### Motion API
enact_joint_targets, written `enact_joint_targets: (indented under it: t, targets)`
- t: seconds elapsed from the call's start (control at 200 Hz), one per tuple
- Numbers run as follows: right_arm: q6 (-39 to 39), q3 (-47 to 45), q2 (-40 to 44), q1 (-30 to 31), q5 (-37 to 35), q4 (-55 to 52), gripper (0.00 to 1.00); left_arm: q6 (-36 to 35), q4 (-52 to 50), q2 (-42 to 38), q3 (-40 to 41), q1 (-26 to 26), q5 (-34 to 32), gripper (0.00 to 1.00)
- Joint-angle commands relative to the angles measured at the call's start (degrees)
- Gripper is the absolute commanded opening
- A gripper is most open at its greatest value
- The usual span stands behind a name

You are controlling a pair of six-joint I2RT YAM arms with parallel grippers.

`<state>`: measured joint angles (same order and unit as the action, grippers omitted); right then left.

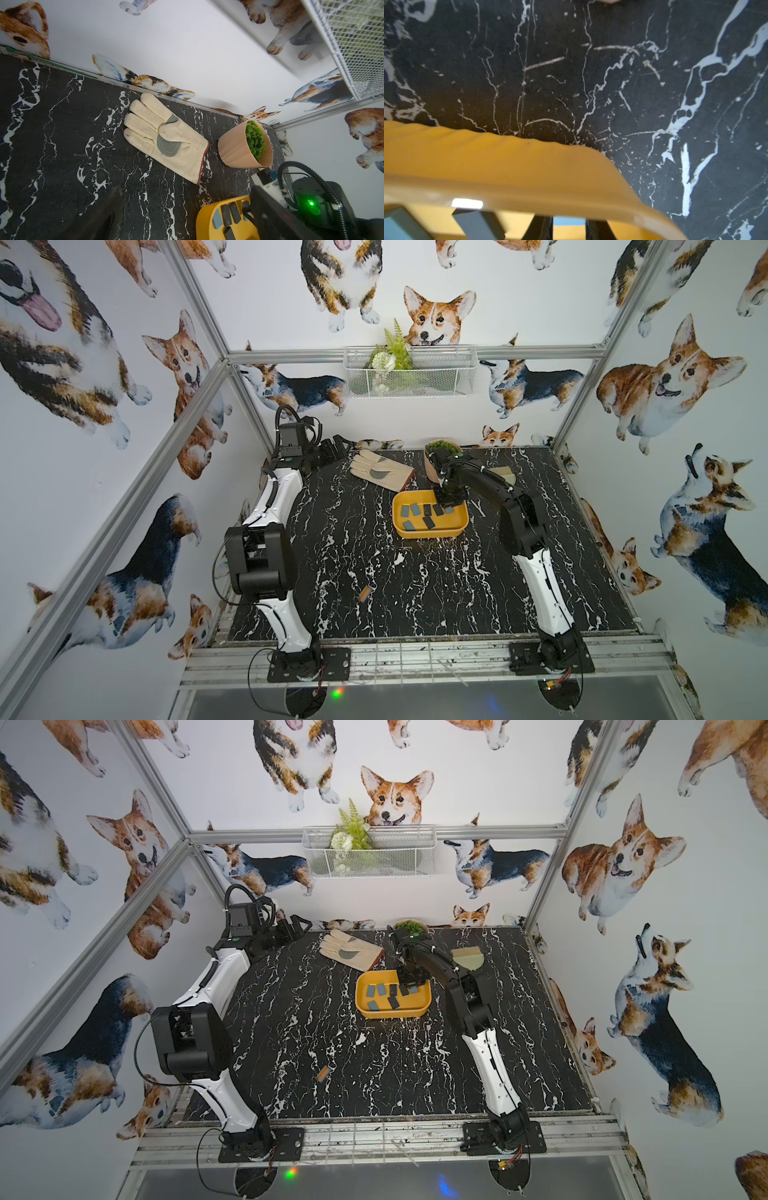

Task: Put the eraser in the storage box
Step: Place the eraser in the storage box.

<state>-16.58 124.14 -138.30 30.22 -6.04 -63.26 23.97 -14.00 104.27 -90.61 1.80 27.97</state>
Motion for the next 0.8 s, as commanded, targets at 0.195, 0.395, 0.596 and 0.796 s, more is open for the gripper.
enact_joint_targets:
  t: [0.195, 0.395, 0.596, 0.796]
  targets:
    - [0.31, 0.59, 0.03, -0.16, -0.84, -1.25, 0.35, -0.94, -0.33, -0.29, -0.06, 0.16, 0.68, 0.98]
    - [0.25, 0.4, 0.15, -0.13, -0.8, -1.33, 0.48, -1.03, -0.33, -0.78, 0.36, 0.29, 0.58, 0.98]
    - [0.54, -0.71, 5.42, 0.99, -0.94, 0.88, 0.55, -1.03, -0.59, -1.42, 0.35, 0.24, 0.69, 0.98]
    - [1.3, -4.67, 16.1, 6.76, -1.07, 2.23, 0.69, -1.29, -1.34, -3.56, 1.15, 0.24, 0.25, 0.98]
